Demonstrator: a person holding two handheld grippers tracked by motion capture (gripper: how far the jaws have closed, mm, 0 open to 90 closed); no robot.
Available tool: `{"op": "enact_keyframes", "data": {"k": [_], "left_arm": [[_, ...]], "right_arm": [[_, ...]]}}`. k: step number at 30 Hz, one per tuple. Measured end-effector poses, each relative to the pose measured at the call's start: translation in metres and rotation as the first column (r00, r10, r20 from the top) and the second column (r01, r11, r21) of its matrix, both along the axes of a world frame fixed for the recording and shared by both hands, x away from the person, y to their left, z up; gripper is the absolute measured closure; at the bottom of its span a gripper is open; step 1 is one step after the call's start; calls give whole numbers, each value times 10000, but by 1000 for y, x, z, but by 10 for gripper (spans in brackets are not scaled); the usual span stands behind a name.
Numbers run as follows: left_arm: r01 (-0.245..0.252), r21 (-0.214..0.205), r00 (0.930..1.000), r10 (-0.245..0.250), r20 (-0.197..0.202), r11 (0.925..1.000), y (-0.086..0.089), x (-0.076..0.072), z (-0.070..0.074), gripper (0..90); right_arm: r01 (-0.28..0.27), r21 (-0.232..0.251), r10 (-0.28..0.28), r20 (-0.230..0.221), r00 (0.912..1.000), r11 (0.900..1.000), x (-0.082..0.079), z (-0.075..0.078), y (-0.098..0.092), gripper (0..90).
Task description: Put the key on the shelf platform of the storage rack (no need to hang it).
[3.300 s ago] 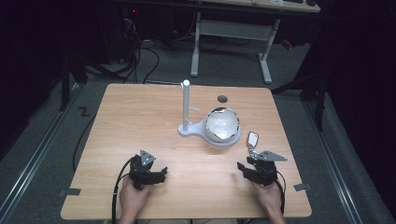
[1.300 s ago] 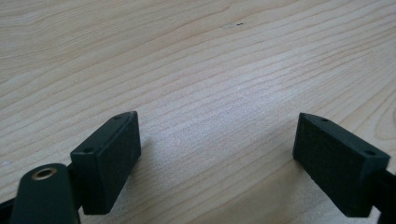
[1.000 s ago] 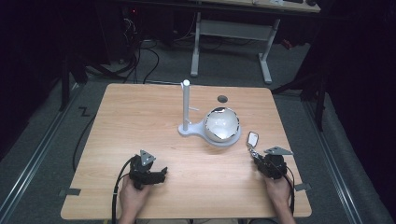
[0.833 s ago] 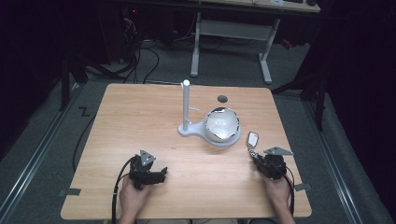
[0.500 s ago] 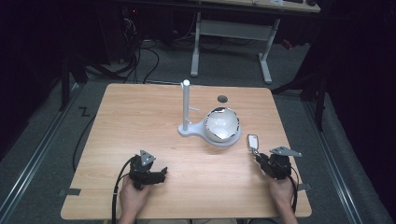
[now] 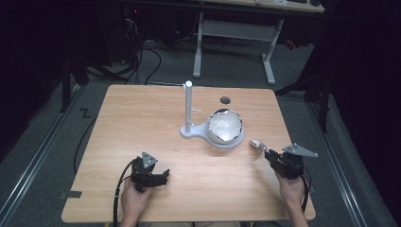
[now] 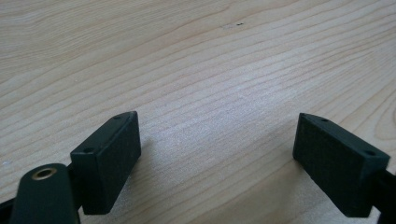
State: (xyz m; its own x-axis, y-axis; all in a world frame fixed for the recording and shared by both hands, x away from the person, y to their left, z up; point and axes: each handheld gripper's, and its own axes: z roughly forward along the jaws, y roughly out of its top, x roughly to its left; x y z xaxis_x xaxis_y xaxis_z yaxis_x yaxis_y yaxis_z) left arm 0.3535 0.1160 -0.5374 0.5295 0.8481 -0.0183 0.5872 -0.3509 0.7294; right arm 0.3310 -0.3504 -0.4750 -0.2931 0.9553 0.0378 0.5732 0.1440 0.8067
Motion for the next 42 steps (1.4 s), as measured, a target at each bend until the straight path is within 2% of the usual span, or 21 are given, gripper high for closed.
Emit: {"op": "enact_keyframes", "data": {"k": [10,11,24,32,36,42], "left_arm": [[-1,-1,10000,1,-1,10000,0,0,0,155],[1,1,10000,-1,0,10000,0,0,0,155],[0,-3,10000,0,-1,10000,0,0,0,155],[-10,-12,10000,10,1,10000,0,0,0,155],[-9,-15,10000,9,-1,10000,0,0,0,155],[-2,2,10000,2,7,10000,0,0,0,155]], "right_arm": [[-142,117,136,442,9989,9998,-9,12,-3,757],[-179,261,166,517,9985,9995,-11,14,-4,757],[-510,622,467,678,9966,9968,-18,23,-3,758],[-916,664,862,805,9930,9936,-20,30,6,757],[-1250,496,1210,770,9897,9909,-18,34,14,757],[-1628,529,1580,850,9838,9852,-18,39,22,757]]}}
